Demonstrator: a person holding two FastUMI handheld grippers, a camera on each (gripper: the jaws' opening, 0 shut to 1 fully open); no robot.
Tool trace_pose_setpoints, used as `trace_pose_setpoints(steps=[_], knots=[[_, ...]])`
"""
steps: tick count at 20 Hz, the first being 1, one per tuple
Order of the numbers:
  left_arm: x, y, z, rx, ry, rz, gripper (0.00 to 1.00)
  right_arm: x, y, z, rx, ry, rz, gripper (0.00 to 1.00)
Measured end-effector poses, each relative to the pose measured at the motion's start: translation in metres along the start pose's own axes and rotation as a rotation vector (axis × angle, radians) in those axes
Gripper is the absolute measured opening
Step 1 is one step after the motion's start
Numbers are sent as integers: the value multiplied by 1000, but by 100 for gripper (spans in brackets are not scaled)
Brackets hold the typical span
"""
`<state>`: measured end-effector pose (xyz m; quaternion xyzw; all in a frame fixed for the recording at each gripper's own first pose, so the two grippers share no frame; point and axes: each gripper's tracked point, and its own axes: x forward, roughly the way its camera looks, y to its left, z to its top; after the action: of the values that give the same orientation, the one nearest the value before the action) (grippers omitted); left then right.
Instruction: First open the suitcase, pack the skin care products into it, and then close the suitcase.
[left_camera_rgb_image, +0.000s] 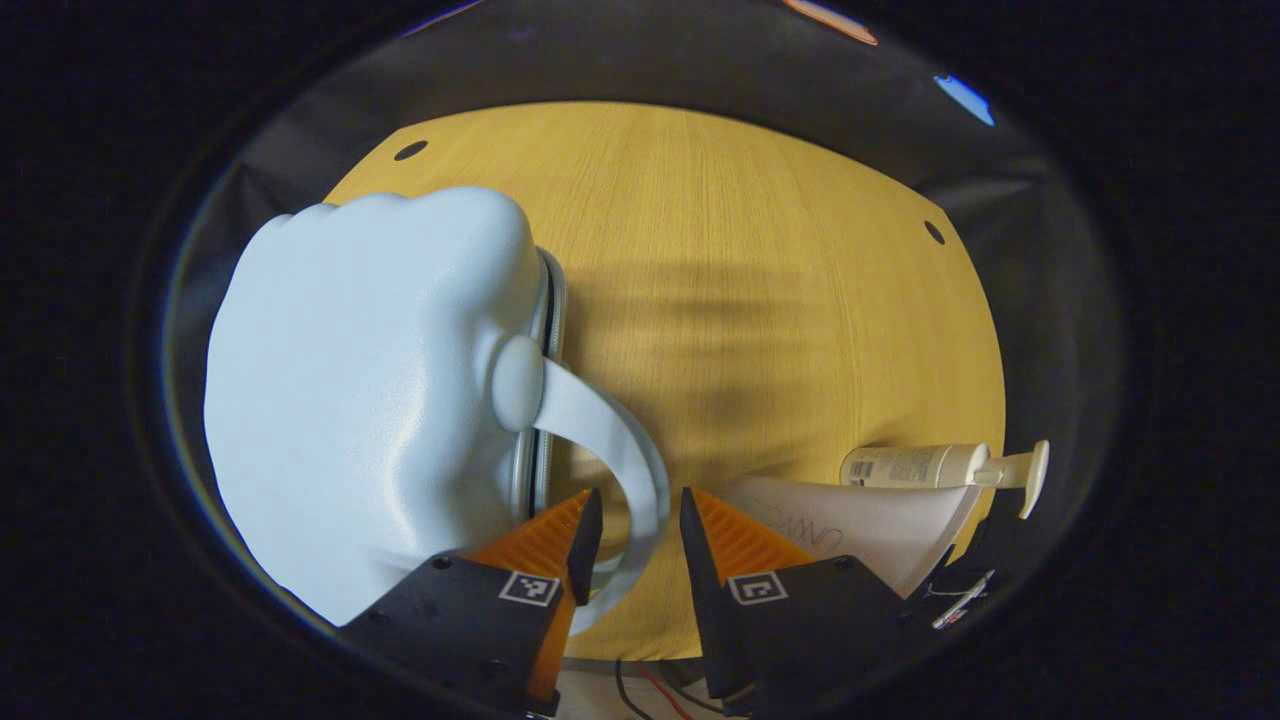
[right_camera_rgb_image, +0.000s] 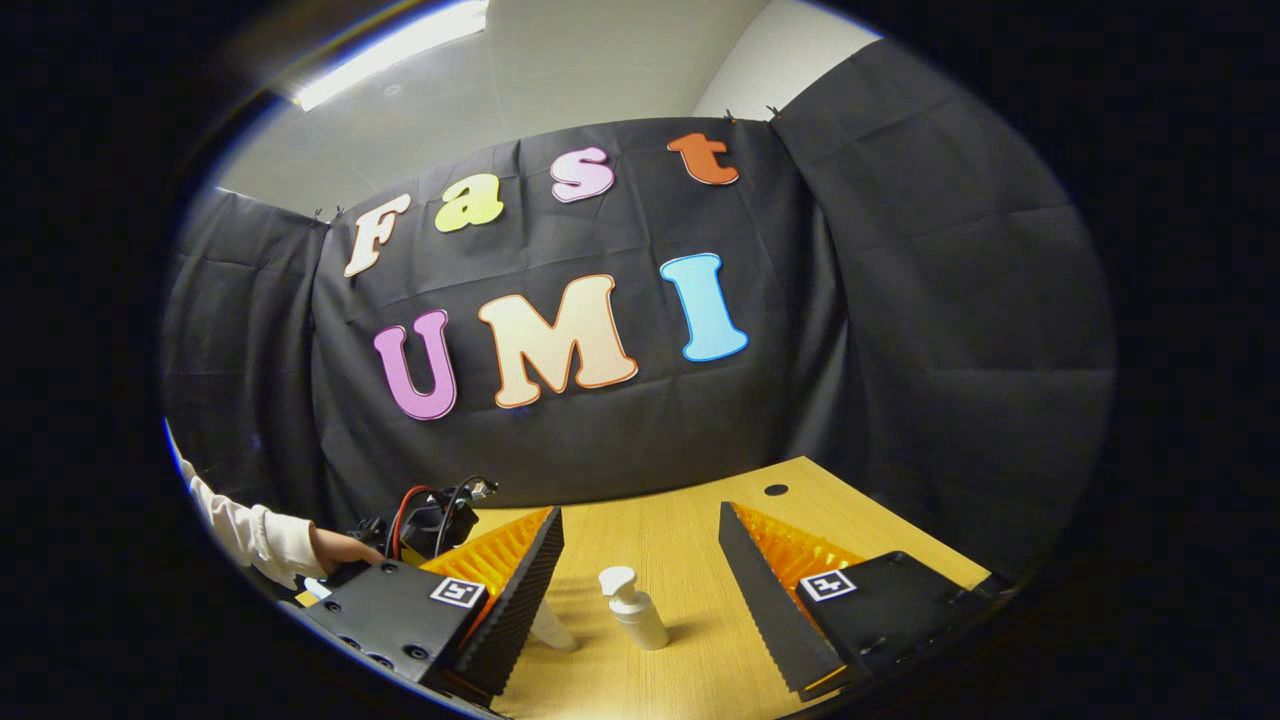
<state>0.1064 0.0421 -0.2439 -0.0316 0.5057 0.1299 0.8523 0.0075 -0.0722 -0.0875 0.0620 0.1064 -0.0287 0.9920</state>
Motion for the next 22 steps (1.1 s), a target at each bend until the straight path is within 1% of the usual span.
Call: trace_pose_setpoints(steps=[1,2,3,4,7,8,9,10,12,15,16,17,18,21,22], knots=[[3,1,1,7,3,7,44,1,-2,-2,4,2,-2,98],[6,1,0,13,10,16,38,1,-4,-2,7,7,-4,98],[8,2,-2,13,21,22,35,0,-5,-4,8,11,-5,98],[11,3,-3,9,27,27,31,-1,-7,-4,6,12,-8,98],[17,2,-4,-10,44,19,25,-3,-13,-5,-3,11,-20,98],[18,-2,-5,-16,48,6,20,-3,-14,-5,-5,12,-22,98],[19,-2,-5,-14,49,9,16,-3,-15,-5,-7,11,-25,98],[18,-2,-5,-1,54,8,9,-4,-16,-5,-8,10,-28,98],[16,-4,-3,-3,41,-1,6,-3,-17,-4,-6,9,-28,98],[9,-8,-1,-29,29,-41,4,-1,-15,-6,-6,14,-22,98],[4,-10,2,-39,15,-52,4,0,-14,-6,-7,16,-19,95],[-1,-11,4,-46,4,-58,7,-1,-12,-7,-11,16,-15,98],[-7,-11,7,-49,-9,-68,4,1,-9,-7,-15,16,-11,98],[-39,-17,18,-77,-44,-130,4,4,1,-9,-40,22,7,98],[-49,-16,23,-77,-60,-141,4,5,7,-10,-43,26,21,95]])
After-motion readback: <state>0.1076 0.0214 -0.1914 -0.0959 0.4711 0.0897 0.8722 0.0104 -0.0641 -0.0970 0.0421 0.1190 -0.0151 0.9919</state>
